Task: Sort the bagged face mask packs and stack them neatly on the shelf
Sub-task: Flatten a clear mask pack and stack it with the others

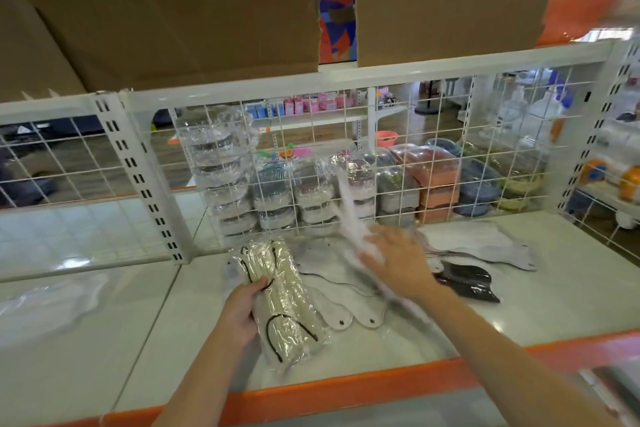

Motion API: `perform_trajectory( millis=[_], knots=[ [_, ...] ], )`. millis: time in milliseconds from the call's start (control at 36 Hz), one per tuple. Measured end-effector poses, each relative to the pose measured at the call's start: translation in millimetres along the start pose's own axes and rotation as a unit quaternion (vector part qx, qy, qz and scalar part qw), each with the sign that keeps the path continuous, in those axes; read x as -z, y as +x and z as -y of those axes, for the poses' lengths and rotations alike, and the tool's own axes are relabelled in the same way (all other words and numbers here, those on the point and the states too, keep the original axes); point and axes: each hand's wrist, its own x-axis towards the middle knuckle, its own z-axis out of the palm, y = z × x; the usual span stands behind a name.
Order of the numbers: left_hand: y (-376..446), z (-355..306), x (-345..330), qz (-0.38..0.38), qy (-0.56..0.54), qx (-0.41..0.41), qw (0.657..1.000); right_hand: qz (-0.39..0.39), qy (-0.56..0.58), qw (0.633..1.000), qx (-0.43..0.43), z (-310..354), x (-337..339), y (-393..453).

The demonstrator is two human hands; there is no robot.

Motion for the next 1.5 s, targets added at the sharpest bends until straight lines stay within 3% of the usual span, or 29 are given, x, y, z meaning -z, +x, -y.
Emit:
perform_trajectory(
  millis=[83, 139, 250, 333, 389, 444, 500, 583, 667, 722, 1000, 1111, 1250, 1500],
  knots=[
    [0, -2, 1, -0.008, 0.001, -0.003, 1.000, 0.181, -0.036, 0.982, 0.041, 17, -41, -11],
    [-1, -2, 4, -0.009, -0.002, -0.007, 1.000, 0.242, -0.050, 0.968, 0.036, 24, -62, -15],
    [-4, -2, 11, 0.001, -0.009, -0.009, 1.000, 0.128, -0.054, 0.990, -0.004, 20, -61, 1],
    [-7, -4, 16, 0.000, -0.006, -0.011, 1.000, 0.060, 0.060, 0.994, -0.064, 13, -37, 20],
    [-8, -6, 19, -0.003, -0.003, -0.010, 1.000, 0.049, 0.184, 0.975, -0.111, 5, -19, 28],
    [-8, -8, 21, -0.007, -0.003, -0.008, 1.000, 0.028, 0.344, 0.927, -0.144, 0, -3, 30],
    [-7, -9, 20, -0.007, -0.005, -0.008, 1.000, -0.011, 0.413, 0.897, -0.157, -2, 8, 32],
    [-6, -12, 18, 0.000, -0.006, -0.012, 1.000, -0.018, 0.353, 0.917, -0.185, -7, 12, 33],
    [-4, -15, 19, -0.008, -0.004, -0.015, 1.000, -0.023, 0.165, 0.961, -0.219, -16, 3, 33],
    [-1, -17, 22, -0.016, -0.005, -0.019, 1.000, -0.036, 0.124, 0.966, -0.222, -20, -6, 30],
    [-4, -14, 29, -0.025, 0.002, -0.016, 1.000, -0.032, -0.103, 0.989, -0.096, -5, -35, 24],
    [-7, -6, 27, -0.019, 0.005, -0.002, 1.000, 0.003, -0.058, 0.995, -0.080, -4, -39, 19],
    [-7, 4, 19, -0.002, 0.021, 0.017, 1.000, 0.166, -0.081, 0.982, -0.048, -10, -50, 4],
    [-8, 15, 3, -0.004, 0.057, 0.023, 0.998, 0.114, -0.106, 0.986, -0.059, 8, -53, -1]
  ],
)
